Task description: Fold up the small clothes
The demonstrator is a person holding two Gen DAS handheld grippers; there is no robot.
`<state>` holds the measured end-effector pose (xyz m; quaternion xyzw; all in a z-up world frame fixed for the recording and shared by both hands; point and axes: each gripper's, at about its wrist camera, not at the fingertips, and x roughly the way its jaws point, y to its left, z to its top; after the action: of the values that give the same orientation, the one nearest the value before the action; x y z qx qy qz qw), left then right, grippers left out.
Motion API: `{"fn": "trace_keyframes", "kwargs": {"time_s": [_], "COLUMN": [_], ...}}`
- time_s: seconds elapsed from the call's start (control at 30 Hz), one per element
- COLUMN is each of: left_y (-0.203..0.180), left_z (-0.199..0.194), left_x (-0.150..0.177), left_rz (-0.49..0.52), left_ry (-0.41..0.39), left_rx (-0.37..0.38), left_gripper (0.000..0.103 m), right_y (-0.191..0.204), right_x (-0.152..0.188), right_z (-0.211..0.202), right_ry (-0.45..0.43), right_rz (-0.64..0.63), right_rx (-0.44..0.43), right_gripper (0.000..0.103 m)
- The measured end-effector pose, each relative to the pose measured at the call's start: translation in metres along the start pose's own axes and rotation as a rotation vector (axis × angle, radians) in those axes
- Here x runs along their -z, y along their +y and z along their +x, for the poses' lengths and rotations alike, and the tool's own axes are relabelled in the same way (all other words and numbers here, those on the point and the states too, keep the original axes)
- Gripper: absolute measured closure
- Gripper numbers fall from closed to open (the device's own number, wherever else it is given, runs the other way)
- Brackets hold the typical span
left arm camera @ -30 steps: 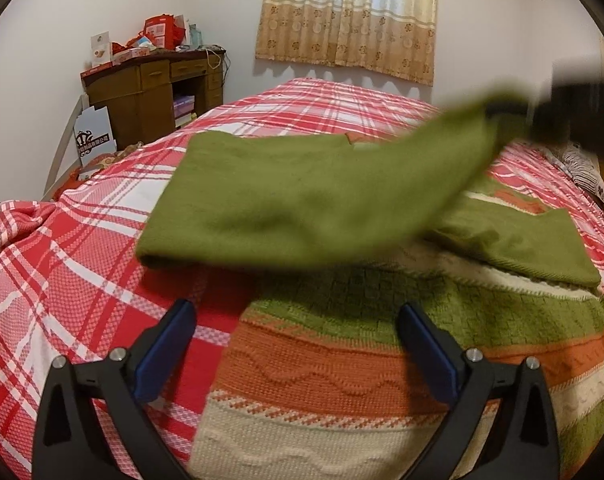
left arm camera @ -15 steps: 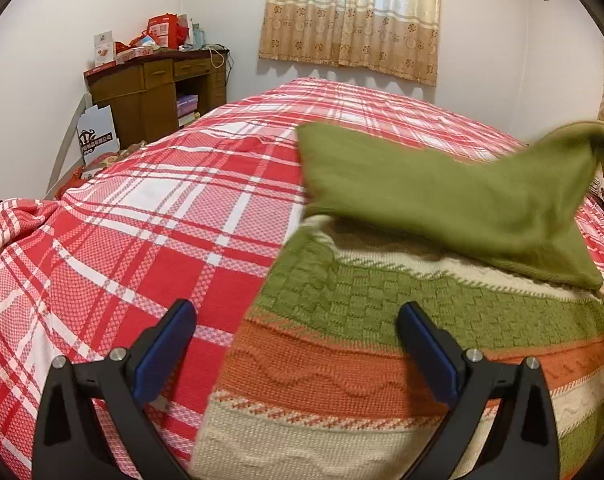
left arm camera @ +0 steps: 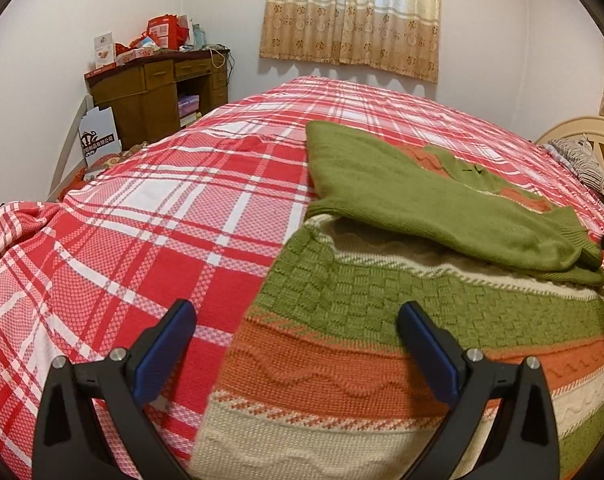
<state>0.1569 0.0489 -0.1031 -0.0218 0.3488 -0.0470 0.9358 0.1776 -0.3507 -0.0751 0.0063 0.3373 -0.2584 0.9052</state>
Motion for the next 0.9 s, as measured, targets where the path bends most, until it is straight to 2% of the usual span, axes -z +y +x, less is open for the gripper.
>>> {"fn": "trace_keyframes", "kwargs": {"time_s": [0.03, 0.07, 0.1, 0.13, 0.27, 0.33, 0.37, 0.43, 0.5, 0.57, 0.67, 0.77, 0.9], "left_y": [0.0, 0.0, 0.0, 0.0, 0.0, 0.0, 0.0, -0.001, -0.001, -0.002, -0.003, -0.003, -0.003], "left_z": [0.0, 0.0, 0.0, 0.001, 0.001, 0.001, 0.001, 0.002, 0.002, 0.003, 0.003, 0.002, 0.002], "left_x": [0.0, 0.0, 0.0, 0.0, 0.0, 0.0, 0.0, -0.001, -0.001, -0.001, 0.0, -0.001, -0.001], "left_rz": [0.001, 0.003, 0.003, 0.003, 0.004, 0.004, 0.005, 0.007, 0.005, 0.005, 0.005, 0.002, 0.002], "left_ry": [0.0, 0.0, 0.0, 0.0, 0.001, 0.0, 0.001, 0.001, 0.0, 0.0, 0.0, -0.001, 0.003], "left_rx": [-0.002, -0.004, -0.006, -0.007, -0.007, -0.008, -0.009, -0.012, -0.01, -0.01, -0.009, -0.004, 0.0], "left_gripper": [0.0, 0.0, 0.0, 0.0, 0.0, 0.0, 0.0, 0.0, 0.0, 0.0, 0.0, 0.0, 0.0], "right_y": [-0.01, -0.014, -0.015, -0.013, 0.018, 0.043, 0.052, 0.068, 0.071, 0.061, 0.046, 0.034, -0.007], "right_x": [0.001, 0.002, 0.002, 0.002, -0.002, -0.005, -0.005, -0.001, 0.011, 0.02, 0.028, 0.038, 0.049], "right_z": [-0.006, -0.009, -0.014, -0.016, -0.019, -0.019, -0.016, -0.001, 0.02, 0.024, 0.015, -0.016, -0.074], "right_ry": [-0.002, -0.003, 0.001, 0.003, 0.015, 0.017, 0.025, 0.089, 0.185, 0.178, 0.232, 0.21, 0.074], "right_rz": [0.032, 0.049, 0.066, 0.066, 0.036, -0.014, -0.032, -0.074, -0.064, -0.021, -0.009, -0.057, -0.005], "right_rx": [0.003, -0.033, -0.11, -0.146, -0.318, -0.376, -0.381, -0.381, -0.373, -0.411, -0.417, -0.368, -0.392], "right_gripper": [0.057, 0.057, 0.057, 0.057, 0.057, 0.057, 0.058, 0.074, 0.076, 0.076, 0.076, 0.076, 0.076]}}
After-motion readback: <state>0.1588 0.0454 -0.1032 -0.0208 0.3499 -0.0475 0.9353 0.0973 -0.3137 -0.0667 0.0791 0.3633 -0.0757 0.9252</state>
